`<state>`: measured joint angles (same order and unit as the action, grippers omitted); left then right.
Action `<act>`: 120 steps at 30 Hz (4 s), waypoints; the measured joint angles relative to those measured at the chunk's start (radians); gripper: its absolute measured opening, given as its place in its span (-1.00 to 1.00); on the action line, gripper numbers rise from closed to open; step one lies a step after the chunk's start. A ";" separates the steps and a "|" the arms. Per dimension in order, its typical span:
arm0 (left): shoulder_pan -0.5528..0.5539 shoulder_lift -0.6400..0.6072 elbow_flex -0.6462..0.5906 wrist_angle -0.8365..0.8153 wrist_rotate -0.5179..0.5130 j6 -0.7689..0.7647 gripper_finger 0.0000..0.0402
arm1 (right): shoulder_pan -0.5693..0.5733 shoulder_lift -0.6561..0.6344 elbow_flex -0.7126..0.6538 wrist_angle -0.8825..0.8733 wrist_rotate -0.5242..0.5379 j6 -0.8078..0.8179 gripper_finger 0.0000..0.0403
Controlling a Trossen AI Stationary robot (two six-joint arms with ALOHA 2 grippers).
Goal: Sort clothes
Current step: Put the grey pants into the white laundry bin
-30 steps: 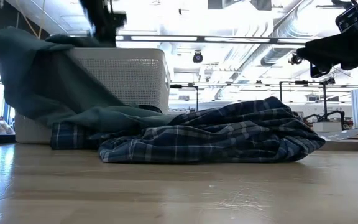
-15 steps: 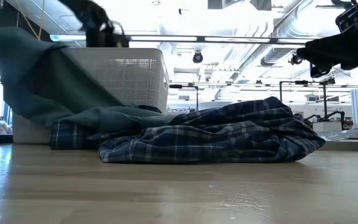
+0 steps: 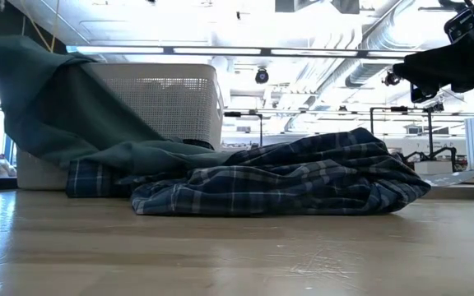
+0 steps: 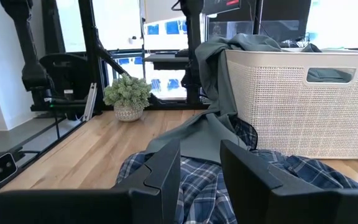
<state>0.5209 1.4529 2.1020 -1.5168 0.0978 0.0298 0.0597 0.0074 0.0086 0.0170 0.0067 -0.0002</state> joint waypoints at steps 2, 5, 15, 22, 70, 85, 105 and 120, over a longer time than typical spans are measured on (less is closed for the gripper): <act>-0.135 -0.017 -0.015 -0.043 0.004 0.036 -0.17 | 0.000 0.000 0.000 0.000 0.000 0.000 -0.44; -0.355 -0.019 -0.068 -0.055 0.002 0.043 -0.19 | 0.000 0.000 0.000 0.000 0.000 0.000 -0.44; -0.683 0.099 -0.488 0.201 -0.067 0.051 -0.20 | 0.000 0.000 0.000 0.000 0.000 0.000 -0.44; -0.686 0.257 -0.696 0.325 -0.252 0.167 -0.20 | 0.000 0.000 0.000 0.000 0.000 0.000 -0.44; 0.142 0.056 0.186 0.157 -0.234 0.317 -1.00 | 0.000 0.000 0.000 0.000 0.000 0.000 -0.44; 0.431 0.151 -0.863 0.364 -0.102 0.420 -1.00 | 0.000 0.000 0.000 0.000 0.000 0.000 -0.44; 0.378 0.161 -0.153 0.015 -0.208 0.000 -0.39 | 0.000 0.000 0.000 0.000 0.000 0.000 -0.44; -0.001 -0.105 -0.465 -0.044 0.186 -0.448 -0.77 | 0.000 0.000 0.000 0.000 0.000 0.000 -0.44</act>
<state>0.5202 1.3479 1.6367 -1.5608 0.2835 -0.4179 0.0597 0.0071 0.0089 0.0170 0.0070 0.0002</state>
